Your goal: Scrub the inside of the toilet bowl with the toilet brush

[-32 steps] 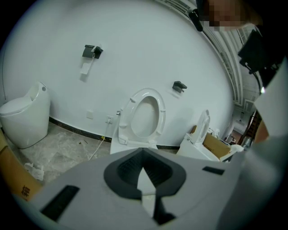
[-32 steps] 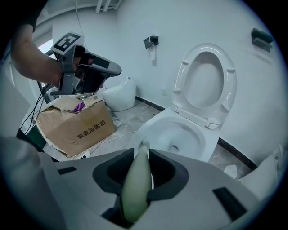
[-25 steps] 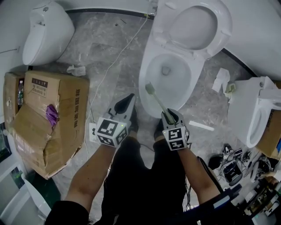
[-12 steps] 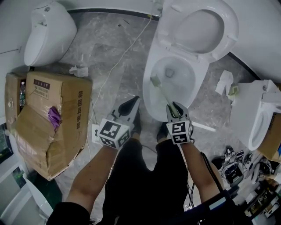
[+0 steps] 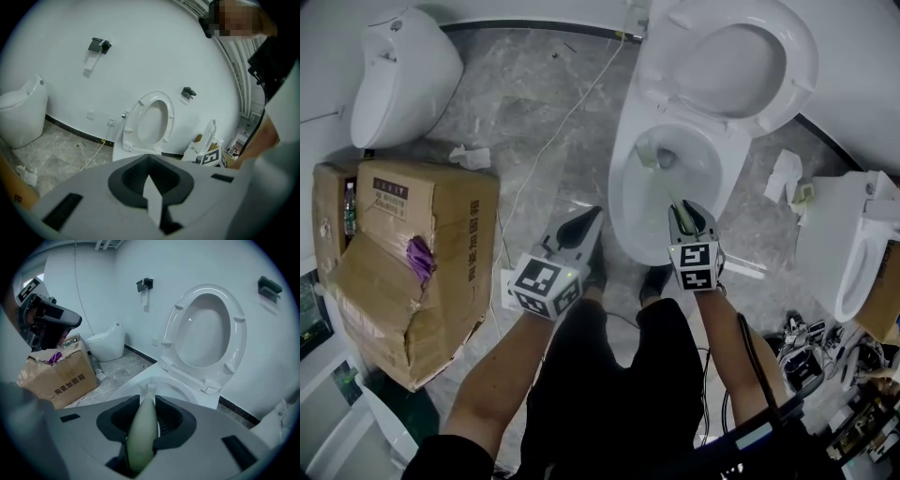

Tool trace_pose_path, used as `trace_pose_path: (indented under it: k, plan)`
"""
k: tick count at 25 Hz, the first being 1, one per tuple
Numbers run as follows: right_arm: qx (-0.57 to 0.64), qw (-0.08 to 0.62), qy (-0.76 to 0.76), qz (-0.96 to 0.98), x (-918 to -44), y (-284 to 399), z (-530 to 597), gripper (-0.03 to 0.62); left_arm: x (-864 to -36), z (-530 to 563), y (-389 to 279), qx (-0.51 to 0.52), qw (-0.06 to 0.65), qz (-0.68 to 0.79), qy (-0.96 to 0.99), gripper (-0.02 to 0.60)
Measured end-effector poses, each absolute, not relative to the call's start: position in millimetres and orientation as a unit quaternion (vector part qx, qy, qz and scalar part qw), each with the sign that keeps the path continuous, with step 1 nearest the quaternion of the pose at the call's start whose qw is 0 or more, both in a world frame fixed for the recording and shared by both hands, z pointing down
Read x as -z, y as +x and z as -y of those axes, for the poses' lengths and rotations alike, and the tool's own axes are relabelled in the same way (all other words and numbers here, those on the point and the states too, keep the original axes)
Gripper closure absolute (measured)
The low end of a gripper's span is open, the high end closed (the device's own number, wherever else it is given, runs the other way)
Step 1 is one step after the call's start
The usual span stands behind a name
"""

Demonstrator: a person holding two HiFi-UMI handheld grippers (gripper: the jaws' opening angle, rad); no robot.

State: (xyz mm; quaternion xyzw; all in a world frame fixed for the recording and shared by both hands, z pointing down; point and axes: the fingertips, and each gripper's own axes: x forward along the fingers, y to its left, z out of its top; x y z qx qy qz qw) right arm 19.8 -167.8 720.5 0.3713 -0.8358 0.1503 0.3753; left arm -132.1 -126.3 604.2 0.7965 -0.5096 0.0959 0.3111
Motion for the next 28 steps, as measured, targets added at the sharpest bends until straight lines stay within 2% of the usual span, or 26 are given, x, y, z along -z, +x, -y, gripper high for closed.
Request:
trace_pose_path:
  k: [28]
  plan:
    - [-0.175,0.376,0.454,0.788,-733.5,78.3,202.7,0.485,-618.4,138.4,-113.2,-0.124,0.307,0.491,0.806,0.572]
